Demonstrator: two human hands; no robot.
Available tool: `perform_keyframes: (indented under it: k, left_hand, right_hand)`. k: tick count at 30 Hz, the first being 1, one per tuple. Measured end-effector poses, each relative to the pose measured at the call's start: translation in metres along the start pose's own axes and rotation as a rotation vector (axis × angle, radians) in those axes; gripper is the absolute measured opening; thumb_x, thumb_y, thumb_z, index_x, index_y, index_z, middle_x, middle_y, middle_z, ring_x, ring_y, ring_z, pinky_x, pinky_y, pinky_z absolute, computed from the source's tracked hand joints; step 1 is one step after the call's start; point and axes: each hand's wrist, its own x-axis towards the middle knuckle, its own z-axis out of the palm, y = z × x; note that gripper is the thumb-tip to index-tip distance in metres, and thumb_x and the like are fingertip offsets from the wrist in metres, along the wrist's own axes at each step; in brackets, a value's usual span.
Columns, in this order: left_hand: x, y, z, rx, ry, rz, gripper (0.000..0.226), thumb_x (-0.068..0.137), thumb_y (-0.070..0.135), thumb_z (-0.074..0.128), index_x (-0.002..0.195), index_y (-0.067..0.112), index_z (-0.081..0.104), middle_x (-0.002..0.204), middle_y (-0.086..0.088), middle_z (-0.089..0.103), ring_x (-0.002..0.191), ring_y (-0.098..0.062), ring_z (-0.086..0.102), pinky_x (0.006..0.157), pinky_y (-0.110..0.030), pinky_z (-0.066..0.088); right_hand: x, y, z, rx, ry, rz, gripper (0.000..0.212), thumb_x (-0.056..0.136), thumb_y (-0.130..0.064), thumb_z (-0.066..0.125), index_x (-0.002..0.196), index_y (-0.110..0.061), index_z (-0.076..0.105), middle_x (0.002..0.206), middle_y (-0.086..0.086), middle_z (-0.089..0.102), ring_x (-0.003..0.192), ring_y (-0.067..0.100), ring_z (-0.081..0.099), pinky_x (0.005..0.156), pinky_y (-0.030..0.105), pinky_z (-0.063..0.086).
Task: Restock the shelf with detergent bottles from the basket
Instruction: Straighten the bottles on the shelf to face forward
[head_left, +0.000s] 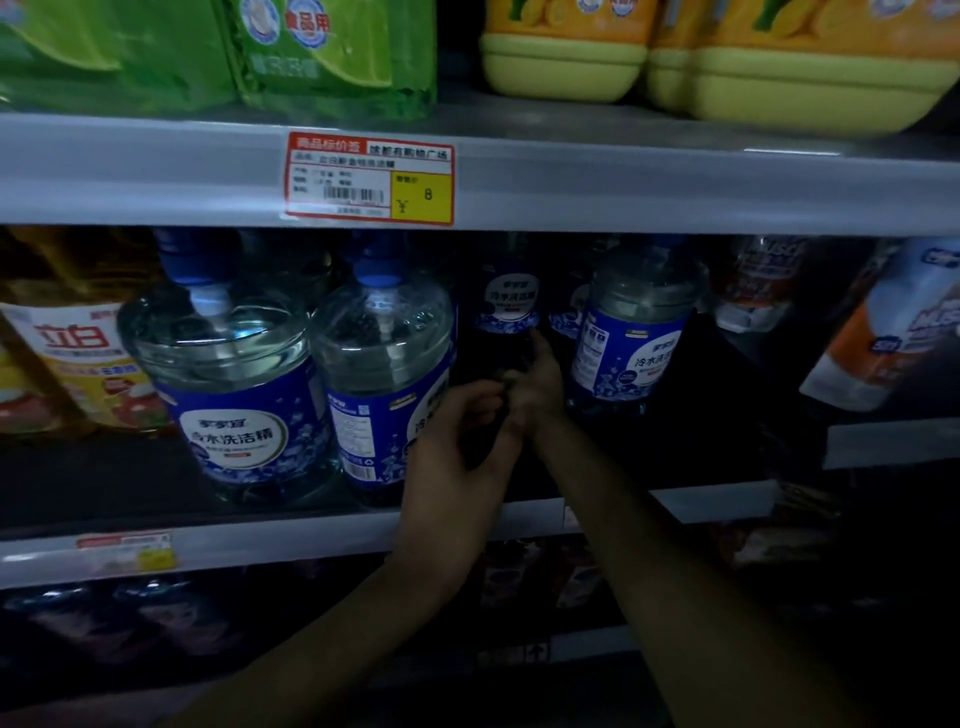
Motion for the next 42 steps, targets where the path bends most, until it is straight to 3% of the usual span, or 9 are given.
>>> perform_keyframes:
  k: [4, 9, 12, 15, 18, 22, 30, 36, 42]
  left_hand:
    - [-0.007, 0.008, -0.003, 0.032, -0.004, 0.01, 0.023, 0.098, 0.016, 0.069, 0.117, 0.029, 0.066, 0.105, 0.013, 0.074, 0.103, 0.004, 0.068, 0.086, -0.008, 0.049]
    - [-0.024, 0.009, -0.016, 0.175, -0.03, 0.02, 0.024, 0.097, 0.023, 0.069, 0.118, 0.033, 0.064, 0.099, 0.014, 0.073, 0.1, 0.002, 0.068, 0.083, -0.007, 0.047]
    - [-0.033, 0.012, -0.027, 0.201, 0.007, 0.022, 0.023, 0.096, 0.031, 0.069, 0.119, 0.03, 0.065, 0.095, 0.014, 0.073, 0.097, -0.002, 0.069, 0.085, -0.022, 0.054]
    - [-0.038, 0.017, -0.04, 0.22, 0.092, 0.061, 0.011, 0.094, 0.029, 0.072, 0.096, 0.022, 0.063, 0.081, 0.006, 0.068, 0.081, -0.012, 0.068, 0.075, -0.04, 0.057]
    - [-0.037, 0.023, -0.052, 0.247, 0.226, 0.066, 0.031, 0.094, 0.026, 0.074, 0.079, 0.015, 0.049, 0.07, -0.001, 0.056, 0.068, -0.018, 0.059, 0.067, -0.045, 0.052]
    - [-0.036, 0.026, -0.063, 0.289, 0.323, 0.029, 0.028, 0.092, 0.031, 0.075, 0.099, 0.023, 0.049, 0.088, 0.004, 0.061, 0.08, -0.008, 0.062, 0.07, -0.038, 0.054]
    - [-0.039, 0.022, -0.062, 0.224, 0.376, -0.024, 0.051, 0.092, 0.026, 0.077, 0.132, 0.017, 0.046, 0.128, -0.005, 0.051, 0.112, -0.02, 0.059, 0.096, -0.043, 0.055]
    - [-0.032, 0.017, -0.07, 0.224, 0.352, -0.053, 0.06, 0.093, 0.034, 0.076, 0.145, 0.023, 0.048, 0.137, 0.001, 0.058, 0.121, -0.016, 0.06, 0.101, -0.048, 0.054]
    - [-0.027, 0.017, -0.073, 0.254, 0.34, -0.027, 0.06, 0.088, 0.031, 0.08, 0.142, 0.026, 0.054, 0.134, 0.006, 0.064, 0.12, -0.014, 0.062, 0.1, -0.044, 0.056]
  right_hand:
    - [-0.022, -0.013, -0.013, 0.045, 0.052, 0.033, 0.066, 0.09, 0.011, 0.057, 0.15, -0.011, 0.042, 0.138, 0.013, 0.058, 0.125, 0.025, 0.055, 0.109, 0.039, 0.046]
    - [-0.053, -0.019, -0.032, 0.03, 0.015, 0.001, 0.06, 0.092, -0.003, 0.067, 0.147, -0.018, 0.048, 0.126, 0.003, 0.06, 0.109, 0.015, 0.059, 0.087, 0.03, 0.054]
    - [-0.069, -0.026, -0.038, 0.037, -0.004, -0.03, 0.058, 0.092, -0.009, 0.07, 0.145, -0.021, 0.05, 0.125, 0.005, 0.061, 0.108, 0.017, 0.063, 0.091, 0.042, 0.059]
    - [-0.088, -0.036, -0.043, 0.008, -0.083, -0.04, 0.058, 0.09, -0.011, 0.073, 0.142, -0.023, 0.053, 0.125, 0.002, 0.063, 0.11, 0.016, 0.063, 0.096, 0.041, 0.057]
    - [-0.11, -0.048, -0.041, 0.006, -0.23, -0.03, 0.056, 0.09, -0.014, 0.073, 0.141, -0.025, 0.054, 0.129, 0.001, 0.063, 0.114, 0.016, 0.063, 0.097, 0.037, 0.055]
    - [-0.135, -0.066, -0.029, 0.033, -0.39, -0.016, 0.056, 0.091, -0.003, 0.063, 0.141, -0.025, 0.054, 0.13, 0.003, 0.061, 0.117, 0.018, 0.061, 0.087, 0.027, 0.054]
    - [-0.139, -0.084, -0.015, -0.008, -0.421, 0.041, 0.049, 0.086, 0.008, 0.052, 0.116, -0.03, 0.058, 0.108, -0.004, 0.07, 0.093, 0.001, 0.062, 0.06, 0.008, 0.048]
    - [-0.138, -0.087, -0.004, -0.027, -0.428, 0.07, 0.055, 0.084, 0.009, 0.048, 0.131, -0.016, 0.058, 0.126, 0.007, 0.067, 0.095, 0.006, 0.06, 0.062, 0.015, 0.048]
    - [-0.137, -0.087, -0.002, -0.019, -0.447, 0.064, 0.067, 0.078, 0.009, 0.048, 0.137, -0.023, 0.055, 0.126, -0.001, 0.066, 0.106, 0.011, 0.06, 0.069, 0.023, 0.049]
